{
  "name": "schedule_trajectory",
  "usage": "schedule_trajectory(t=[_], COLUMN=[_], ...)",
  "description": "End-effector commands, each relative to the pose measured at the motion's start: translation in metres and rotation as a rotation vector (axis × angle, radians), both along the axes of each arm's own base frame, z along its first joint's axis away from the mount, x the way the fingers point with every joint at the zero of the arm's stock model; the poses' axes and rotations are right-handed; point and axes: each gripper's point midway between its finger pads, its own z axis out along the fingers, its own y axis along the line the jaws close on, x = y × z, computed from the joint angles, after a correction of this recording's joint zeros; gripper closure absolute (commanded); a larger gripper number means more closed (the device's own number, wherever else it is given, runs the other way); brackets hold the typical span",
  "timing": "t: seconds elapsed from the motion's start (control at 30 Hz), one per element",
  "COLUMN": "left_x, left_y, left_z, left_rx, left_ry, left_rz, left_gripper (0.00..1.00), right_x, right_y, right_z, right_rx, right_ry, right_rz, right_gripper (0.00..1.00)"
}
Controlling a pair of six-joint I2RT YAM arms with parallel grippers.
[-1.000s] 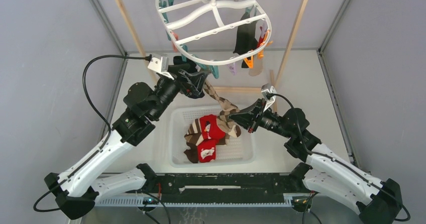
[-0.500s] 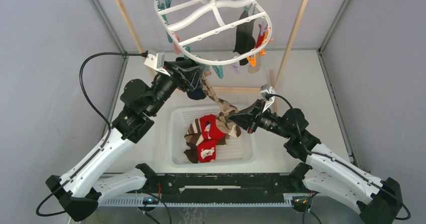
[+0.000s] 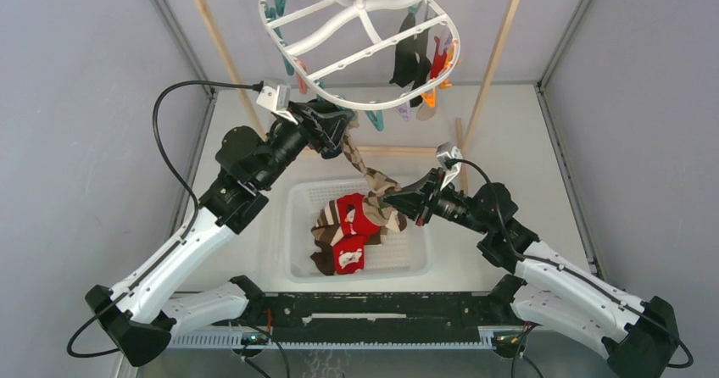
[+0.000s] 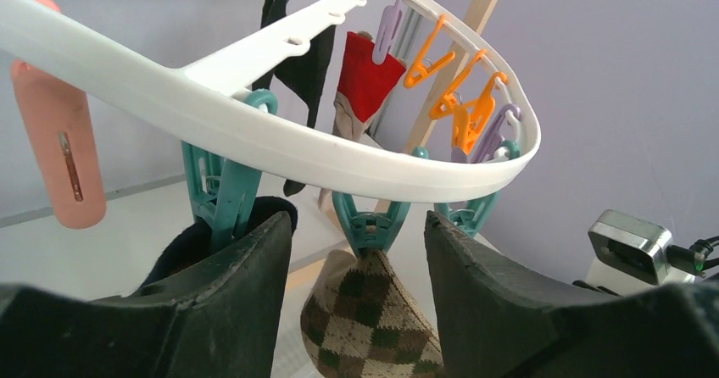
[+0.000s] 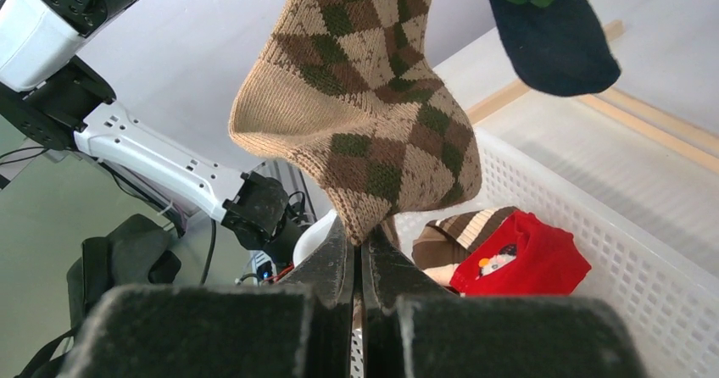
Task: Remove the socks clipped to the hanger
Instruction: Remove the sock from the hanger.
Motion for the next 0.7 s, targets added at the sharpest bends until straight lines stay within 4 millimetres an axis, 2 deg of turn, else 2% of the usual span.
schedule_trajectory(t=[0.0, 0.3, 0.67], left_x=[-0.0098, -0.0119, -0.0117], left_y=[0.004, 0.0035, -0.0002], left_z=[0.0549, 0.0613, 0.0624], left_rx=[-0.098, -0.127, -0.153], left_ry=[-0.102, -0.123, -0.14], left_rz=[-0.024, -0.036, -0.054], left_gripper=[0.36, 0.37, 0.44], right_x=[-0.0009, -0.0016, -0.0021], right_y=[0.0016, 0.0034, 0.0044], right_z=[0.0294, 0.0275, 0.0255], right_rx=[0.05, 0.046, 0.039], right_ry=[-0.076, -0.071, -0.065], right_rz=[-0.001, 0.004, 0.005], right_gripper=[1.0, 1.0, 1.0])
